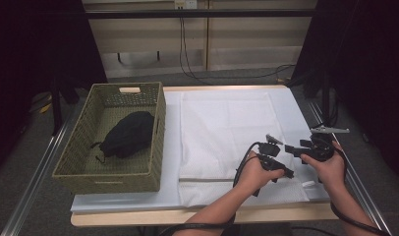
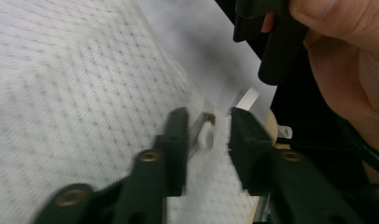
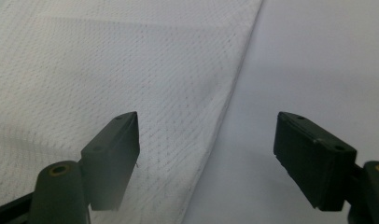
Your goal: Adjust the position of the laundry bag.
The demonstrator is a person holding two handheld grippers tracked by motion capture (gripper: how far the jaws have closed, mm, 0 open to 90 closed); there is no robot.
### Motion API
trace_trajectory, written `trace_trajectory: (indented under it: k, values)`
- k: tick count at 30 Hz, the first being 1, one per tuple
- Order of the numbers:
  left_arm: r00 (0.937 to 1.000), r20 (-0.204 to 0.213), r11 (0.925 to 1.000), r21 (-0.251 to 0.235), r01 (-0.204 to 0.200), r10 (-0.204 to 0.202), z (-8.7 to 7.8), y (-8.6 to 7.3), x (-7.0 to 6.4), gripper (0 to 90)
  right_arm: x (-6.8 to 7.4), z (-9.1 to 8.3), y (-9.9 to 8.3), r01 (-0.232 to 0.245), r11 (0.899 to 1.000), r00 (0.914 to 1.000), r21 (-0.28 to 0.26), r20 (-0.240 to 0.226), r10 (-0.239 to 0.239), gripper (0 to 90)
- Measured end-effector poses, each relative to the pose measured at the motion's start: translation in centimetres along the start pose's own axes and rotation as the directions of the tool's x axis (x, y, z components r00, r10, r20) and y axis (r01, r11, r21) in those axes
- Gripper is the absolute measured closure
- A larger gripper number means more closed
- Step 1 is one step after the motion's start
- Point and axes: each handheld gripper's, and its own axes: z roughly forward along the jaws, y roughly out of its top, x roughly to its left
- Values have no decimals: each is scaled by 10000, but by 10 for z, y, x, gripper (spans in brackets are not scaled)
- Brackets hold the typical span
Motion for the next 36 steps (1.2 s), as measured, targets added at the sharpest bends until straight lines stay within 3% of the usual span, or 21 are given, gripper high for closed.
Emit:
trace_trajectory:
  k: [1,3,6,11,15,22,25,33,34,36]
  values:
    - [10000,0,10000,0,0,0,0,0,0,846,0,0,0,0,10000,10000,0,0,0,231]
    - [9997,215,9999,136,98,-101,1,0,1,863,0,0,0,18,10000,10000,23,-19,-18,231]
    - [9984,370,9990,-43,437,-435,-8,0,3,866,1,-1,0,0,10000,9999,22,-125,0,232]
    - [9986,396,9992,-201,351,-343,-27,3,9,866,2,-2,2,-131,9999,9994,32,-320,132,237]
    - [9983,303,9978,-414,515,-503,-43,3,17,866,9,-5,5,-538,9985,9956,92,-758,544,257]
    - [9982,147,9960,-674,583,-575,-54,3,24,866,21,-10,9,-1063,9933,9888,463,-1008,1105,279]
    - [9986,41,9963,-683,520,-519,-56,3,25,867,22,-10,9,-1105,9924,9874,540,-1082,1158,282]
    - [9964,-165,9925,-917,811,-829,-68,5,32,867,30,-10,9,-1266,9883,9795,854,-1464,1382,310]
    - [9950,-83,9897,-1040,981,-995,-70,4,34,866,32,-10,9,-1327,9864,9764,971,-1583,1469,318]
    - [9956,-147,9905,-1043,901,-922,-72,5,36,866,34,-9,9,-1397,9846,9733,1049,-1685,1561,320]
